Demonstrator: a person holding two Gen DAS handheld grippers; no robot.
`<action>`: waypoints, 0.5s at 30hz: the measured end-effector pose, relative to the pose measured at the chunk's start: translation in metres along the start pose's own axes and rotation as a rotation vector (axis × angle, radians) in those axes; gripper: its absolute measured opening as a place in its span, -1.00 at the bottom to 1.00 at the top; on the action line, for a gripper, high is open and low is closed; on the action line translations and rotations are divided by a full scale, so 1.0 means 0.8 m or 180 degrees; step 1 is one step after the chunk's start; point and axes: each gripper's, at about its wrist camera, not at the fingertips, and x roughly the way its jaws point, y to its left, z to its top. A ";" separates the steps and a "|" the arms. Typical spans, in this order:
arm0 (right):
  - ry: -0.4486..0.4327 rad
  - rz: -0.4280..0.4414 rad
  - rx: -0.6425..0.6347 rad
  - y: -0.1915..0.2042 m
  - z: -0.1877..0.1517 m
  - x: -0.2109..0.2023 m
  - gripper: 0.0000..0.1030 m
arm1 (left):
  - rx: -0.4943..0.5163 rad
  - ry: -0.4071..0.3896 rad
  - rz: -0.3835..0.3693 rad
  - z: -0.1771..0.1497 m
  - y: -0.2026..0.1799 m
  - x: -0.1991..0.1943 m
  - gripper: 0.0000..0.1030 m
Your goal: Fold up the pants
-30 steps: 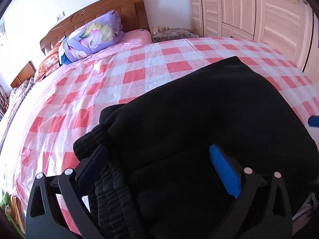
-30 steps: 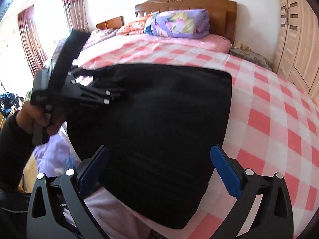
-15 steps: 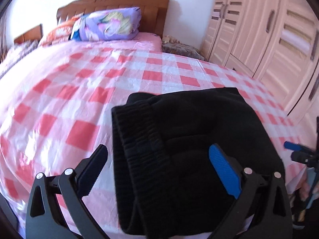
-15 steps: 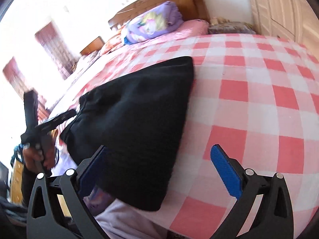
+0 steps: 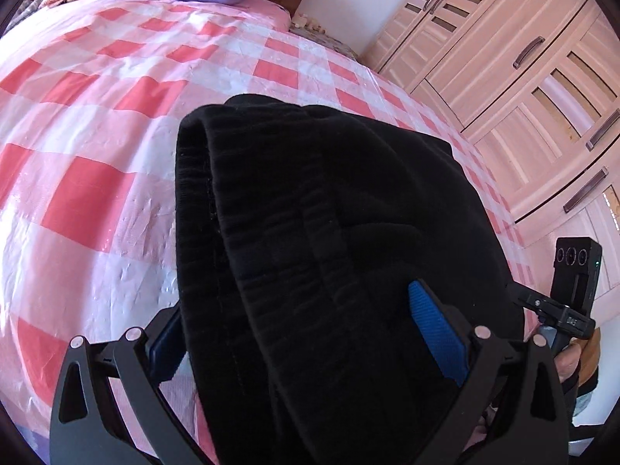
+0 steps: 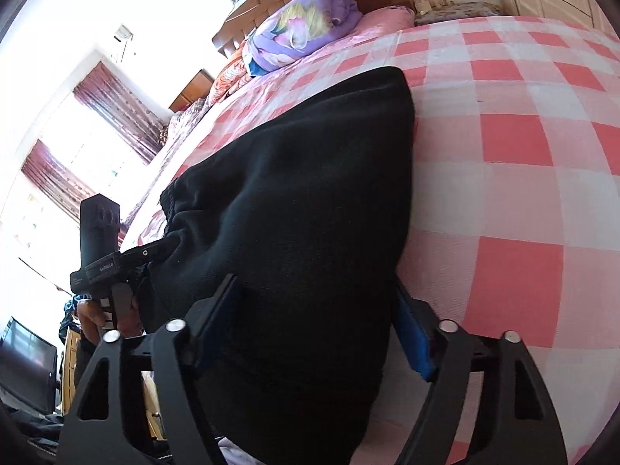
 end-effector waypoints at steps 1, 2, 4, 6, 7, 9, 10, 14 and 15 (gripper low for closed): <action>-0.0033 0.0049 0.0062 -0.005 -0.003 -0.003 0.13 | -0.0007 0.0008 -0.0064 0.001 0.003 0.001 0.96; -0.0081 0.0103 0.0129 -0.009 -0.009 -0.008 0.01 | 0.0006 0.0026 -0.0083 0.000 0.004 0.003 0.96; -0.0194 0.0173 0.0181 -0.007 -0.027 -0.021 -0.07 | 0.0097 0.0080 -0.0023 0.000 -0.002 0.009 0.96; -0.0295 0.0122 0.0137 -0.001 -0.032 -0.026 -0.16 | 0.0152 0.0087 0.0019 0.003 -0.010 0.009 0.86; -0.0334 0.0083 0.0098 0.003 -0.032 -0.029 -0.22 | 0.0191 0.0093 0.0045 0.005 -0.015 0.009 0.79; -0.0385 0.0014 0.0036 0.008 -0.037 -0.036 -0.27 | 0.0250 0.0087 0.0080 0.012 -0.024 0.008 0.72; -0.0405 -0.0004 0.0045 0.008 -0.040 -0.039 -0.29 | 0.0276 0.0081 0.0096 0.014 -0.027 0.010 0.70; -0.0515 -0.0118 0.0099 0.004 -0.057 -0.058 -0.31 | 0.0374 0.0105 0.0031 0.025 -0.042 0.025 0.67; -0.0536 -0.0160 0.0106 0.003 -0.060 -0.064 -0.31 | 0.0401 0.0110 0.0012 0.027 -0.046 0.029 0.67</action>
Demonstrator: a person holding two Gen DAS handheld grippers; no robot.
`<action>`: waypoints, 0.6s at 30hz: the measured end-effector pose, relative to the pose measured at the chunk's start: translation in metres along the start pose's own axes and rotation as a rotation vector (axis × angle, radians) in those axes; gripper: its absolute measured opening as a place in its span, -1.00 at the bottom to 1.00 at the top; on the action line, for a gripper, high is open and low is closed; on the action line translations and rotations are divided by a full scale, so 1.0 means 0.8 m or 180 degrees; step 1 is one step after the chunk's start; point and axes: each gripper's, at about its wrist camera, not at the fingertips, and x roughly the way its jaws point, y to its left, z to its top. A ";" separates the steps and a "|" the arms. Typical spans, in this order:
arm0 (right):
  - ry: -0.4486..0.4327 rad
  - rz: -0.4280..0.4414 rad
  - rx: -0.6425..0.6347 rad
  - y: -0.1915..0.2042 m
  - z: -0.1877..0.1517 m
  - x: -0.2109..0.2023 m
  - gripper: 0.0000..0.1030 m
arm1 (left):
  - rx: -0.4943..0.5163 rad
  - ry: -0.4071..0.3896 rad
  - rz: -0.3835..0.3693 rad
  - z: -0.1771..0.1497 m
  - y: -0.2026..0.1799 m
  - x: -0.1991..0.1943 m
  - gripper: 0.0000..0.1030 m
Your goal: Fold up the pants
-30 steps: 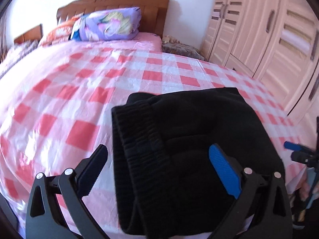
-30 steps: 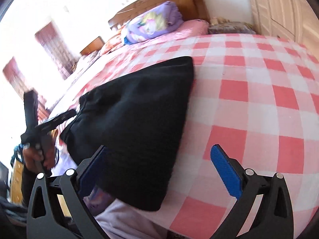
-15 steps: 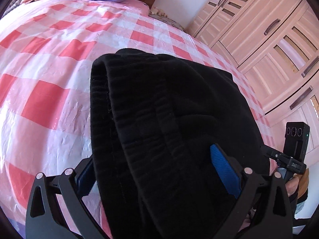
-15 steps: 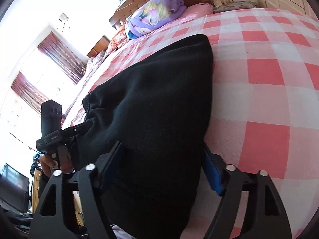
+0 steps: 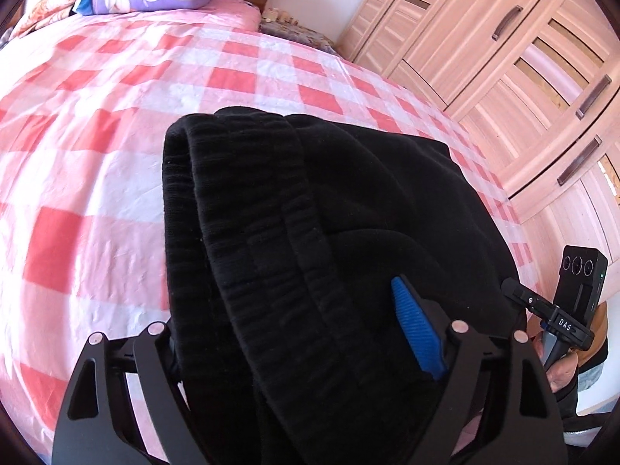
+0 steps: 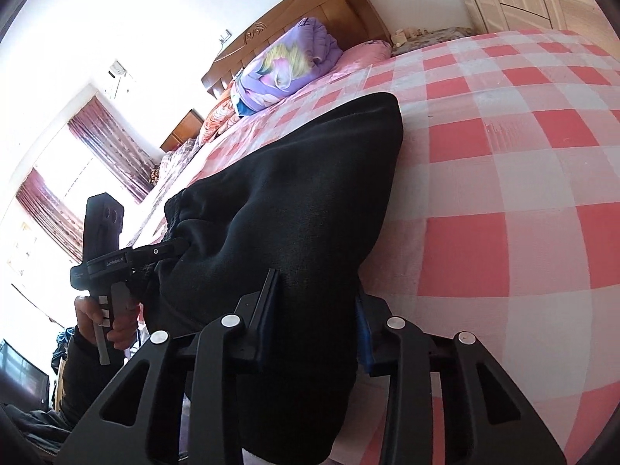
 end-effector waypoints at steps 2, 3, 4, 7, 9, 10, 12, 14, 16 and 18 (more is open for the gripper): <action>-0.0013 -0.0061 -0.0007 -0.003 0.003 -0.005 -0.31 | 0.0044 -0.0002 -0.0017 0.003 -0.005 0.007 0.67; 0.0015 -0.0065 -0.0019 -0.003 0.004 -0.003 -0.30 | 0.0023 -0.0011 -0.0010 0.004 -0.003 0.009 0.67; 0.0054 -0.0077 -0.0040 -0.001 0.006 0.000 -0.23 | -0.0042 -0.0020 -0.0012 0.004 0.002 0.010 0.68; 0.0153 -0.0355 -0.0197 0.008 0.011 0.009 0.57 | -0.0312 -0.0055 -0.0024 -0.009 0.019 0.009 0.80; 0.0103 -0.0515 -0.0246 0.016 0.012 -0.002 0.75 | -0.0367 -0.0282 0.0168 -0.025 0.010 -0.014 0.79; 0.0008 -0.0499 -0.0326 0.024 0.010 -0.014 0.75 | -0.0279 -0.0455 0.0396 -0.034 -0.003 -0.031 0.78; -0.0191 -0.0614 -0.0657 0.051 0.005 -0.036 0.75 | 0.0093 -0.0895 0.0922 -0.049 -0.043 -0.067 0.78; -0.0253 -0.0492 -0.1011 0.081 -0.007 -0.045 0.75 | 0.0508 -0.0970 0.0886 -0.055 -0.084 -0.075 0.87; -0.0217 -0.0332 -0.1207 0.106 -0.019 -0.039 0.75 | 0.0851 -0.0848 0.0779 -0.051 -0.116 -0.058 0.89; -0.0125 -0.0367 -0.1380 0.121 -0.030 -0.022 0.74 | 0.1158 -0.0777 0.0886 -0.044 -0.143 -0.027 0.89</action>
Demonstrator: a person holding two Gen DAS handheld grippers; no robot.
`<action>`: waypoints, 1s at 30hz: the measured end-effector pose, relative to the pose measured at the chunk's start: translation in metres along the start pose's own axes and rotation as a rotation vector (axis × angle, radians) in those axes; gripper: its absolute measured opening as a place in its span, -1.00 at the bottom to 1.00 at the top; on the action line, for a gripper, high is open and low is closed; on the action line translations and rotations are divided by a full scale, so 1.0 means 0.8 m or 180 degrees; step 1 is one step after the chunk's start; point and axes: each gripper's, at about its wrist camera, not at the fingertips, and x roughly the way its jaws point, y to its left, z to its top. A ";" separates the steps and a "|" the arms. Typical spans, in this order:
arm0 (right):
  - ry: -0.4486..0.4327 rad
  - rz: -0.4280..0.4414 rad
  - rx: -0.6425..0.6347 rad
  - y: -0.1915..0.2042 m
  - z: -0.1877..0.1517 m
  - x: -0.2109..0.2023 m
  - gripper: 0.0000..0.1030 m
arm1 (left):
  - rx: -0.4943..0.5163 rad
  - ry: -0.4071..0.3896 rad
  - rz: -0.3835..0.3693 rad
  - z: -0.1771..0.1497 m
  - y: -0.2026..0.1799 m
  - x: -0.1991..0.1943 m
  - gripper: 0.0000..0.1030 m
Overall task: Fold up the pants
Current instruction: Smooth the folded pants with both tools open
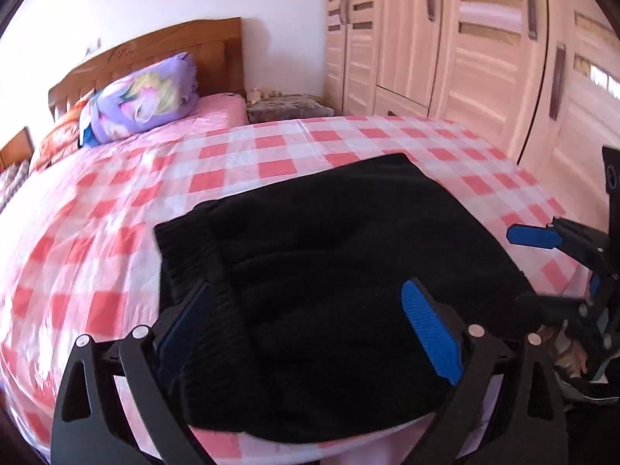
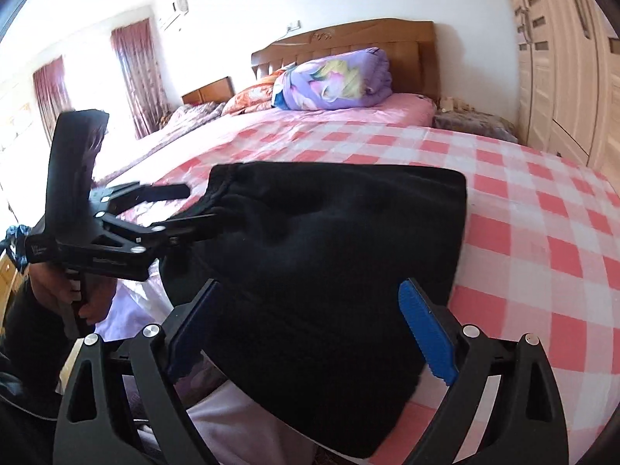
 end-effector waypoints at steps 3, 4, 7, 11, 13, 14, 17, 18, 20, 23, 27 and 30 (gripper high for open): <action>0.0174 0.0069 -0.0034 0.004 -0.015 0.020 0.74 | 0.0048 0.0197 -0.0028 0.003 -0.013 0.045 0.89; 0.0145 0.0067 -0.0082 0.001 -0.021 0.023 0.74 | 0.0006 0.0259 -0.0003 -0.001 -0.011 0.058 0.90; -0.0092 0.0125 -0.0209 -0.012 -0.039 0.026 0.76 | -0.0080 0.0086 -0.0075 -0.010 -0.005 0.068 0.96; -0.0197 0.0184 -0.0244 -0.016 -0.041 0.029 0.79 | -0.0085 0.0084 0.0052 -0.013 -0.008 0.068 0.97; -0.0164 0.0191 -0.0265 -0.018 -0.037 0.029 0.79 | -0.0101 0.0098 0.0073 -0.013 -0.009 0.068 0.97; -0.0160 0.0191 -0.0277 -0.018 -0.037 0.029 0.79 | -0.0105 0.0097 0.0086 -0.012 -0.009 0.067 0.97; -0.0169 0.0181 -0.0310 -0.019 -0.036 0.032 0.79 | -0.0136 0.0065 0.0114 -0.012 -0.009 0.069 0.97; -0.0152 0.0181 -0.0306 -0.022 -0.033 0.034 0.79 | -0.0153 0.0069 0.0124 -0.012 -0.009 0.069 0.97; -0.0116 0.0169 -0.0310 -0.023 -0.028 0.035 0.79 | -0.0175 0.0086 0.0154 -0.011 -0.010 0.068 0.97; -0.0009 0.0075 -0.0276 -0.016 -0.023 0.029 0.80 | -0.0174 0.0135 0.0203 -0.009 -0.014 0.065 0.97; -0.0077 -0.0112 -0.0231 -0.005 -0.025 0.001 0.88 | -0.0186 0.0149 0.0255 -0.011 -0.016 0.053 0.97; 0.0080 -0.0274 -0.0343 -0.011 -0.050 0.002 0.89 | -0.0119 0.0081 0.0352 -0.022 -0.022 0.035 0.97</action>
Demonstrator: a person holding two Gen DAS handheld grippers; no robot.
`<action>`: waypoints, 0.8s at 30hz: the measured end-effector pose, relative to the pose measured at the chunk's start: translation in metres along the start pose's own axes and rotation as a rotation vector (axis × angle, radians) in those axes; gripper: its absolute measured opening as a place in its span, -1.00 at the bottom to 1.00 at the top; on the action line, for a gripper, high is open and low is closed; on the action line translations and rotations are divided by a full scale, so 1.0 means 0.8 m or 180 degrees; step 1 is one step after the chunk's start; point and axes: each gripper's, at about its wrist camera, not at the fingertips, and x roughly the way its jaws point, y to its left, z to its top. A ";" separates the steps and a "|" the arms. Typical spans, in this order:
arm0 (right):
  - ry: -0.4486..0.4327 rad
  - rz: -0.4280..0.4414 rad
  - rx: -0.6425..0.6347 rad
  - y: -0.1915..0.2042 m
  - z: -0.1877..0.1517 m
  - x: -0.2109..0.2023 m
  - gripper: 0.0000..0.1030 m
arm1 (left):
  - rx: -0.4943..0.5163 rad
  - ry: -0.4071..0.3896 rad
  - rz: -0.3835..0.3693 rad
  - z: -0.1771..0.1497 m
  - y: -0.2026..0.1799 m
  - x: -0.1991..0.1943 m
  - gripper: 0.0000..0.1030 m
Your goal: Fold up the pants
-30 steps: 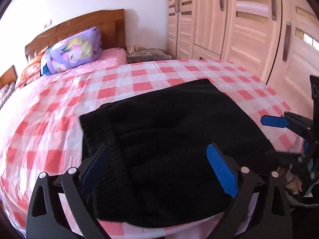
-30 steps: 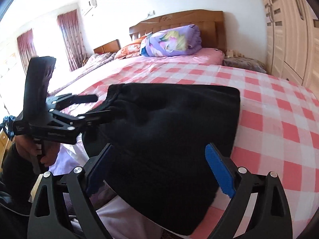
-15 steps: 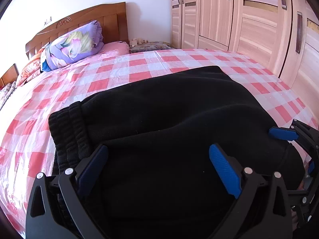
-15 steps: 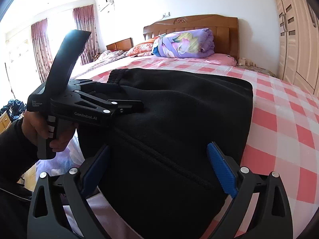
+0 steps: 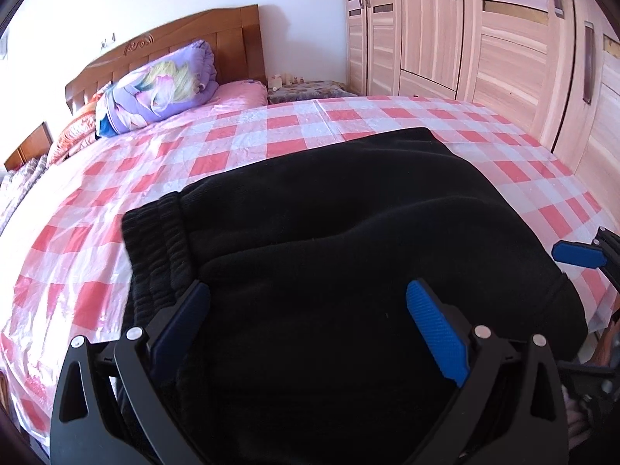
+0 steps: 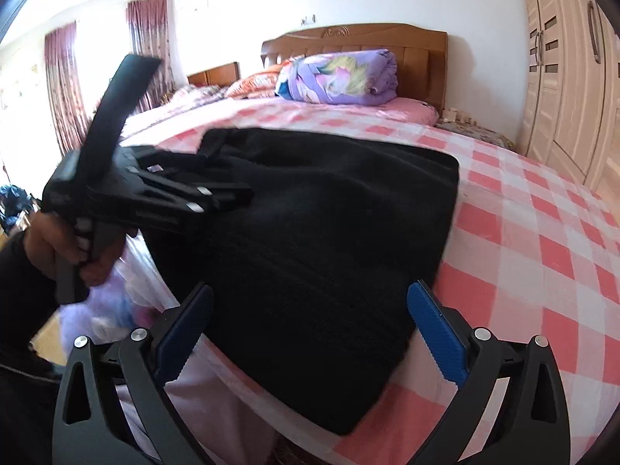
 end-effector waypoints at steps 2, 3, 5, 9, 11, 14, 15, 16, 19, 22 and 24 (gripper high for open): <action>0.0128 0.0110 0.0230 -0.018 -0.014 0.006 0.90 | -0.0054 -0.0057 0.0004 -0.010 0.009 -0.011 0.97; 0.0139 0.0200 0.0477 -0.031 -0.020 0.004 0.90 | -0.0116 -0.0063 0.0003 -0.013 0.016 -0.017 0.97; 0.0116 0.0193 0.0670 -0.043 -0.024 -0.008 0.90 | -0.0217 -0.0042 0.0014 -0.019 0.031 -0.027 0.97; -0.0161 -0.0125 0.0610 -0.043 -0.008 -0.058 0.90 | -0.0465 -0.0200 0.0408 -0.029 0.057 -0.077 0.97; -0.0355 -0.0245 0.0634 -0.044 0.005 -0.087 0.91 | -0.0381 -0.0521 0.0728 -0.032 0.056 -0.124 0.97; -0.0605 -0.0407 0.0471 -0.026 0.024 -0.120 0.91 | -0.0032 -0.0849 0.1172 -0.034 0.038 -0.173 0.97; -0.0663 -0.0465 0.0356 -0.015 0.028 -0.126 0.91 | 0.0026 -0.0939 0.1288 -0.035 0.030 -0.184 0.97; -0.0690 -0.0505 0.0256 -0.005 0.031 -0.129 0.91 | 0.0023 -0.0999 0.1354 -0.038 0.024 -0.192 0.97; -0.0696 -0.0656 0.0003 0.031 0.030 -0.127 0.91 | -0.0183 -0.1039 0.1518 -0.054 0.005 -0.204 0.97; -0.0718 -0.0773 -0.0074 0.056 0.019 -0.130 0.91 | -0.0498 -0.0968 0.1359 -0.071 -0.005 -0.201 0.97; -0.0729 -0.0689 0.0043 0.063 0.012 -0.131 0.91 | -0.0654 -0.0905 0.1237 -0.073 -0.011 -0.195 0.97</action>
